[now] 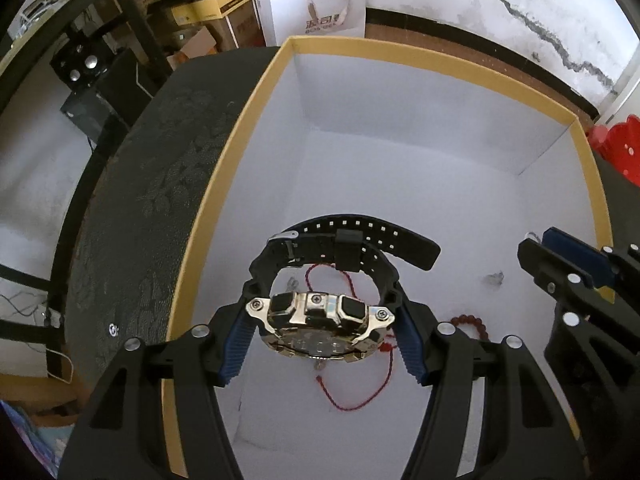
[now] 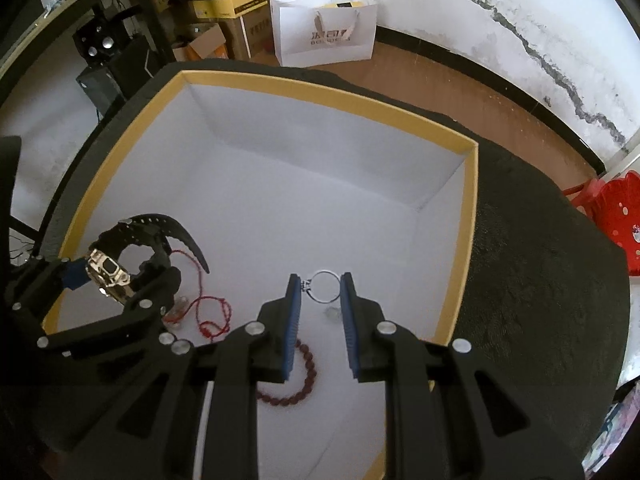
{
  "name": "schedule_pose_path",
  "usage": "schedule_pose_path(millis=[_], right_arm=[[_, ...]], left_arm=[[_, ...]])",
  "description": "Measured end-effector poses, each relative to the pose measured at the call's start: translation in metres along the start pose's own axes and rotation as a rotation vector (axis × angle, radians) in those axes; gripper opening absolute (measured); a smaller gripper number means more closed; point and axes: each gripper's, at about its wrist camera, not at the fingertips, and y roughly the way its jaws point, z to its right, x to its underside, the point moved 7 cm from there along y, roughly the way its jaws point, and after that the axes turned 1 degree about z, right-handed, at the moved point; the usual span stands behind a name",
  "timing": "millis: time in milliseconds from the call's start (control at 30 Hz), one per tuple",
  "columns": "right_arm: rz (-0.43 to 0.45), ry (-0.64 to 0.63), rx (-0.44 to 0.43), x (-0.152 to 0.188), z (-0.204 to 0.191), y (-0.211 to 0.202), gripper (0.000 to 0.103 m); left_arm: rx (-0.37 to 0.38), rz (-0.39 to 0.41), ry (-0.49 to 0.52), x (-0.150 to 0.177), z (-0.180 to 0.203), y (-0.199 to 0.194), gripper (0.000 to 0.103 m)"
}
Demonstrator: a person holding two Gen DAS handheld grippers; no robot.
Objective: Organize jewelry
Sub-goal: 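Carry the watch and ring over the white box with both tools, then open both tools to drop the watch and ring into the box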
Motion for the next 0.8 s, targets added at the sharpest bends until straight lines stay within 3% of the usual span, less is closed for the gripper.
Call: schedule_pose_path(millis=[267,300,333,367,533,600,667,733,800], right_arm=[[-0.01,0.036,-0.012,-0.004,0.005,0.004,0.022],[-0.006,0.039,-0.012,-0.004,0.007,0.003,0.023],[0.005,0.041,-0.009,-0.005,0.009,-0.001,0.031],[0.011,0.043,-0.003,-0.005,0.01,-0.002,0.036],[0.026,0.044,-0.009,-0.007,0.013,-0.017,0.037],[0.046,0.042,0.001,-0.007,0.017,-0.03,0.048],[0.08,0.04,0.014,-0.005,0.023,-0.044,0.068],[0.122,0.034,0.018,-0.001,0.029,-0.068,0.079],[0.146,0.038,0.02,0.006,0.035,-0.09,0.08]], left_arm=[[-0.007,0.002,-0.013,-0.002,0.003,0.0,0.064],[-0.008,0.007,-0.021,-0.002,0.002,-0.002,0.069],[-0.01,0.017,-0.024,-0.003,0.002,-0.005,0.077],[-0.021,0.024,-0.026,-0.004,0.001,-0.007,0.078],[-0.018,0.032,-0.025,-0.008,0.0,-0.016,0.083],[-0.037,0.051,-0.027,-0.008,-0.003,-0.025,0.084],[-0.042,0.069,-0.031,-0.006,-0.006,-0.038,0.088],[-0.033,0.081,-0.042,-0.005,-0.009,-0.051,0.092],[-0.031,0.103,-0.05,0.0,-0.007,-0.067,0.092]])
